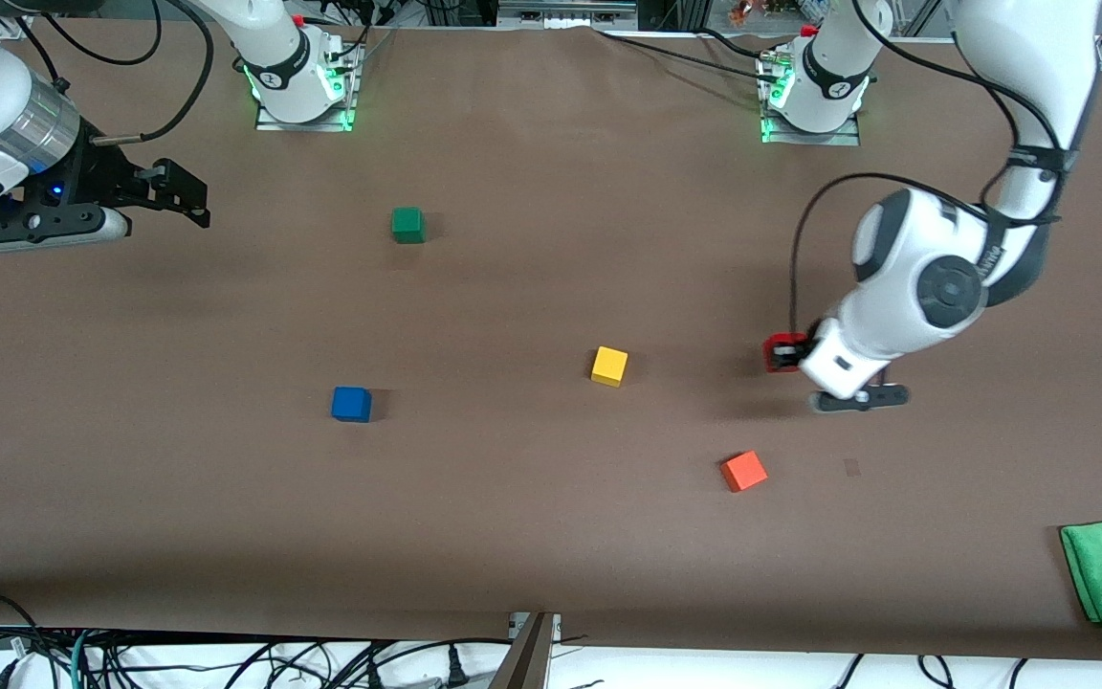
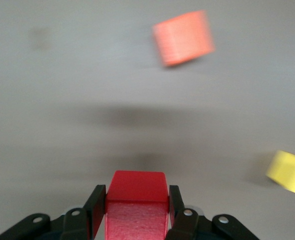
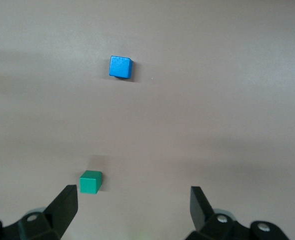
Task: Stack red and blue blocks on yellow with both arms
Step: 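Carry the red cube with the left gripper over the yellow cube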
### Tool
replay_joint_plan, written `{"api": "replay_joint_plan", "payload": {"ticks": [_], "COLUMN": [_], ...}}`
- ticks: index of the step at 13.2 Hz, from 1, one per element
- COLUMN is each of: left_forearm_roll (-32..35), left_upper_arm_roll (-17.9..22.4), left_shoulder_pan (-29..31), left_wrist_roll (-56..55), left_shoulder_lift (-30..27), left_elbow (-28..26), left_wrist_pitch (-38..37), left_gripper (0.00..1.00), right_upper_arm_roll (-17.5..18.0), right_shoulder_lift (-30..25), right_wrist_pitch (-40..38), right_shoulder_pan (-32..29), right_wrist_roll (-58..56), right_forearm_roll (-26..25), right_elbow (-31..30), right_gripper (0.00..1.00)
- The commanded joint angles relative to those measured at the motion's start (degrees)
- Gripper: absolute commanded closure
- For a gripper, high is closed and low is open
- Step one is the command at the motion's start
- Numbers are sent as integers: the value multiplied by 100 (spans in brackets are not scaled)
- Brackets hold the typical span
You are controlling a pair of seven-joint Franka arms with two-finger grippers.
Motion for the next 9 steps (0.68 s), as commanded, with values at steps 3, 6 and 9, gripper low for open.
{"api": "replay_joint_plan", "payload": {"ticks": [3, 6, 9], "left_forearm_roll": [608, 952, 935], "left_upper_arm_roll": [98, 90, 90], "left_shoulder_pan": [-1444, -1850, -2026], "left_wrist_roll": [-30, -48, -48], "left_shoulder_lift": [885, 1465, 1879], "left_elbow": [1318, 1915, 2268], "left_wrist_pitch": [-236, -201, -174], "left_gripper": [88, 88, 88], "right_upper_arm_roll": [-1, -1, -1], "right_shoulder_lift": [1, 1, 10], "right_wrist_pitch": [-114, -70, -52], "right_shoulder_pan": [-5, -14, -14], "right_wrist_roll": [-27, -27, -18], "right_forearm_roll": [-36, -27, -1], "right_elbow": [97, 106, 106], "right_gripper": [1, 1, 1]}}
